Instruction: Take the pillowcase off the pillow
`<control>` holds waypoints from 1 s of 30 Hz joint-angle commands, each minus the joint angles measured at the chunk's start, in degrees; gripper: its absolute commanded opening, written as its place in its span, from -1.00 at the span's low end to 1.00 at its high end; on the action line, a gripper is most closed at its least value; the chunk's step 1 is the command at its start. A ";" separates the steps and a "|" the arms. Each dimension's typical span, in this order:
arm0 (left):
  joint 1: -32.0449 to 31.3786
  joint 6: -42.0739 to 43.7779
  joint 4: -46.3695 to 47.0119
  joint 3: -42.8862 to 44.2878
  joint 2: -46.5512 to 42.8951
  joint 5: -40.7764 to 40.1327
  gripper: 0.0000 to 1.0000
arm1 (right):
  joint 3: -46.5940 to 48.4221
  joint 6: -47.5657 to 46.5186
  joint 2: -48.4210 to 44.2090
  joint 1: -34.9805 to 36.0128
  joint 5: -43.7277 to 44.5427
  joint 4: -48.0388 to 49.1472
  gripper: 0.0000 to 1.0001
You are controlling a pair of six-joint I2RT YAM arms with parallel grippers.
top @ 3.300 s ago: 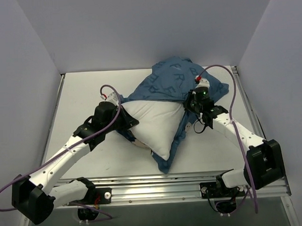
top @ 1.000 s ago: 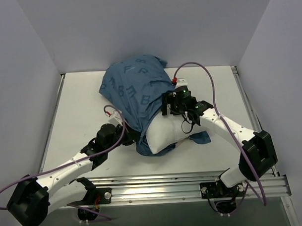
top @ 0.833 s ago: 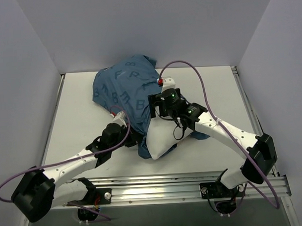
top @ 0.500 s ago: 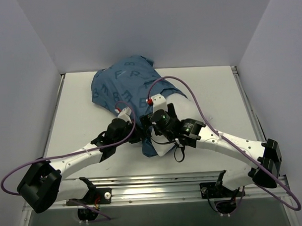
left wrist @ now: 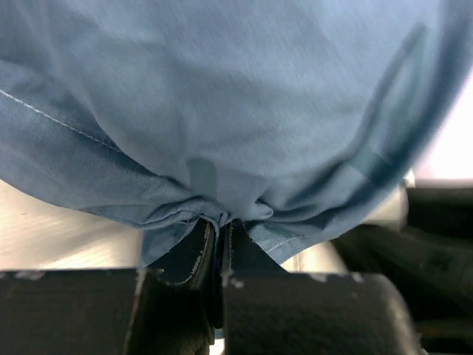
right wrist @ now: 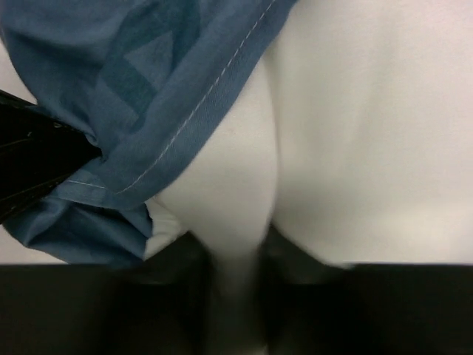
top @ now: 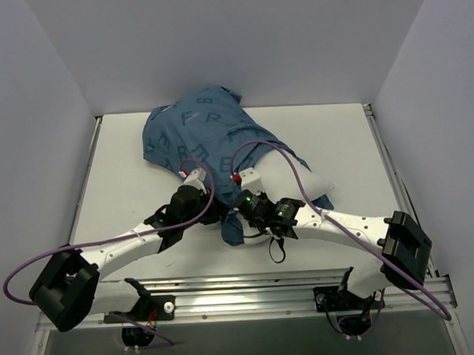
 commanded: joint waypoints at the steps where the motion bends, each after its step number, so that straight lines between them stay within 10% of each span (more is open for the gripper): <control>1: 1.89 1.00 0.99 3.60 1.31 -5.70 -0.95 | -1.28 1.54 2.62 -0.82 0.08 -4.82 -0.82; 21: 18.60 -4.88 0.46 12.56 16.69 -40.77 -0.95 | 11.73 -1.09 -27.79 -6.27 -15.08 -21.26 -1.00; 28: 19.22 -2.27 -3.14 13.27 11.82 -32.19 -0.78 | 4.62 -4.87 -26.65 -6.18 -37.35 -15.91 -1.00; 30: 18.95 -0.50 -6.46 11.25 6.35 -24.72 -0.36 | 3.56 -4.61 -27.08 -6.35 -38.49 -13.19 -0.54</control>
